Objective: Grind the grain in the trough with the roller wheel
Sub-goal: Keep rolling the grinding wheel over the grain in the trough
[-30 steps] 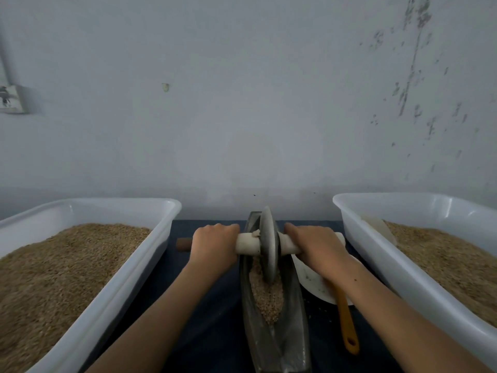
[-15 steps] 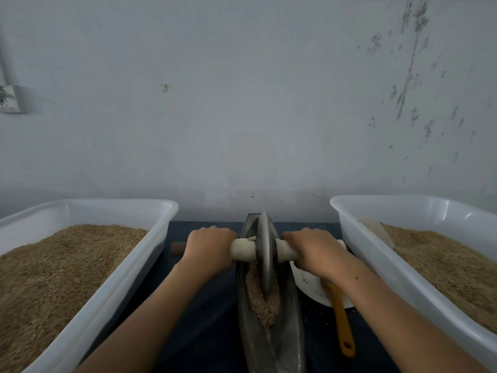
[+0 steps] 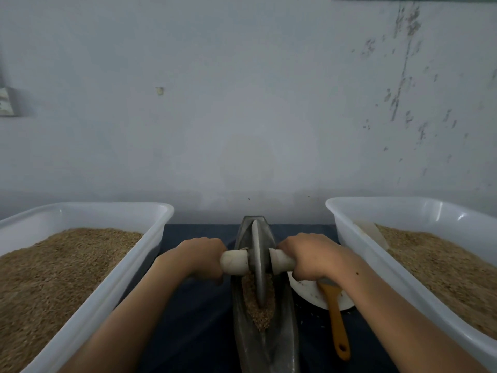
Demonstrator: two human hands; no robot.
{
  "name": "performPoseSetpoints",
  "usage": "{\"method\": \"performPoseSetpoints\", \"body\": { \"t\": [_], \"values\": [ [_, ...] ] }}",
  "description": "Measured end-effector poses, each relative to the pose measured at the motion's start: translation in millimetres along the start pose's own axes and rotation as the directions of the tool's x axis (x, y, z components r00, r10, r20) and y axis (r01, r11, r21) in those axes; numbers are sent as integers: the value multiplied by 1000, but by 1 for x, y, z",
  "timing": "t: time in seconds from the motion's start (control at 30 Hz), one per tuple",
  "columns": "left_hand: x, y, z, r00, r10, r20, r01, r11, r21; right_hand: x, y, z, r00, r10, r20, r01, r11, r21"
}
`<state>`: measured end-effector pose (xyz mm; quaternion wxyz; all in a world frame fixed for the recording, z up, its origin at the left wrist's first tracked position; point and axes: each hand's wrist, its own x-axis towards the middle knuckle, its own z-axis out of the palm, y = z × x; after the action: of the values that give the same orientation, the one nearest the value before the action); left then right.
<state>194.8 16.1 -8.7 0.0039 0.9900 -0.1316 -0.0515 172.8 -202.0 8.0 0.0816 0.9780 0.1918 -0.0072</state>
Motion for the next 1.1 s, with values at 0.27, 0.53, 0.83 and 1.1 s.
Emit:
{"method": "performPoseSetpoints", "body": {
  "t": [0.27, 0.53, 0.83, 1.1],
  "values": [
    [2, 11, 15, 853, -5, -522, 104, 981, 162, 11, -3, 16, 950, 112, -291, -114, 993, 10],
    [1, 7, 5, 947, 23, -322, 34, 985, 170, 7, 2, 8, 992, 48, -115, -47, 999, 10],
    [0, 14, 6, 942, -41, -334, 95, 985, 147, 12, -3, 13, 982, 109, -154, -110, 994, 2],
    [0, 14, 11, 896, 18, -443, 74, 979, 188, 9, 1, 18, 966, 87, -244, -82, 996, 32]
  ]
}}
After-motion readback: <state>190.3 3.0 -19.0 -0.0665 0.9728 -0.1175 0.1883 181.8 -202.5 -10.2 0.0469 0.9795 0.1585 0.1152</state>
